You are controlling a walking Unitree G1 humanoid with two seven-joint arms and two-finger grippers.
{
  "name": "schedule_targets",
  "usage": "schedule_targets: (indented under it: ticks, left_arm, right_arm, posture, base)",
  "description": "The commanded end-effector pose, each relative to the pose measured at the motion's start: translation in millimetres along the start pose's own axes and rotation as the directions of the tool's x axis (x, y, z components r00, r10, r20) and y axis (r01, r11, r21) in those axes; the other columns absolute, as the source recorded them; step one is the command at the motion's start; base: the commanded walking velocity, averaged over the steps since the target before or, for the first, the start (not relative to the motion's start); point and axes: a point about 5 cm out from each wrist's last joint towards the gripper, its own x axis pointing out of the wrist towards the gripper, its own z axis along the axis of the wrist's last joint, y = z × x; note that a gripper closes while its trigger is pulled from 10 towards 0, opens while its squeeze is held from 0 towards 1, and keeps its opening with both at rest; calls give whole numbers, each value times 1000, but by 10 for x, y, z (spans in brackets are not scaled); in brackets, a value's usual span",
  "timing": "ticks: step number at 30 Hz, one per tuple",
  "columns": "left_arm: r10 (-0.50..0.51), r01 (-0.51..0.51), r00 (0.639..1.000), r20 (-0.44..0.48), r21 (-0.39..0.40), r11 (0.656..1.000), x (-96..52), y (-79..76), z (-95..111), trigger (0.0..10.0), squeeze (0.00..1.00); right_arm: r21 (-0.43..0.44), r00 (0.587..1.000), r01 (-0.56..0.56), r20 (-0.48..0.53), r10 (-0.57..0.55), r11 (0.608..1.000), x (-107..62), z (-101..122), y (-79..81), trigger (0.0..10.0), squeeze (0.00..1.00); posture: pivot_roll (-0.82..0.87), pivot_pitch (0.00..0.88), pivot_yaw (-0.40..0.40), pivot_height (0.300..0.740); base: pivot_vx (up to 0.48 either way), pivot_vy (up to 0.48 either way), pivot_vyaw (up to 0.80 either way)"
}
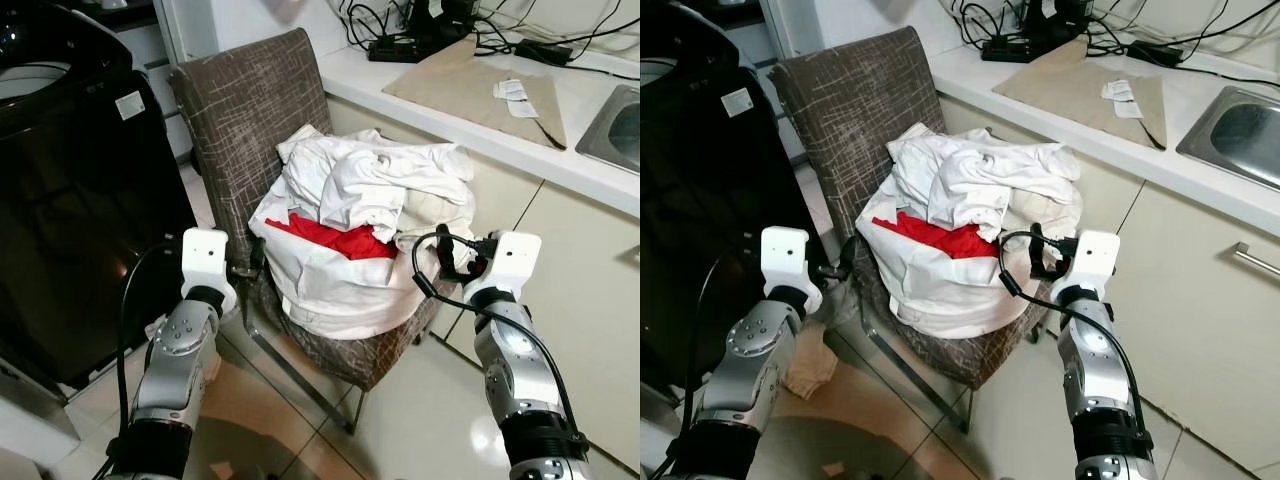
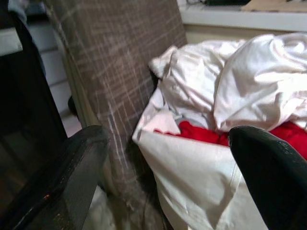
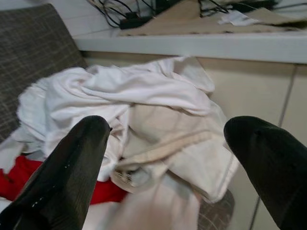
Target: Clothes washing
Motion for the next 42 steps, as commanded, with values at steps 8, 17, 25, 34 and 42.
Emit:
schedule_targets:
  ticks: [8,17,25,34,42]
  left_arm:
    - [4,-5,995,98,18,1000,41,-25,200,10000,0]
    - [-33,26,992,123,63,998,69,-95,266,10000,0]
    - [-42,34,991,126,70,997,76,-97,279,10000,0]
    - [-87,71,988,127,125,990,126,-121,350,10000,0]
    - [-86,73,990,109,120,990,148,-94,383,10000,0]
  right_arm:
    - [-36,999,-25,31,26,999,93,122,52,10000,0]
    - [-51,997,-32,68,35,998,263,306,52,10000,0]
    - [-36,996,-29,79,31,999,387,452,39,10000,0]
    - [-32,998,-41,50,43,999,306,344,46,10000,0]
    - [-55,988,-154,-23,153,987,484,359,278,10000,0]
  posture:
    - [-109,0,9,731]
    - [-110,0,11,731]
    - [-109,0,16,731]
    - [-112,0,17,731]
    - [-111,0,36,731]
  base:
    - [156,0,0]
    - [480,0,0]
    - [480,0,0]
    - [480,0,0]
    - [174,0,0]
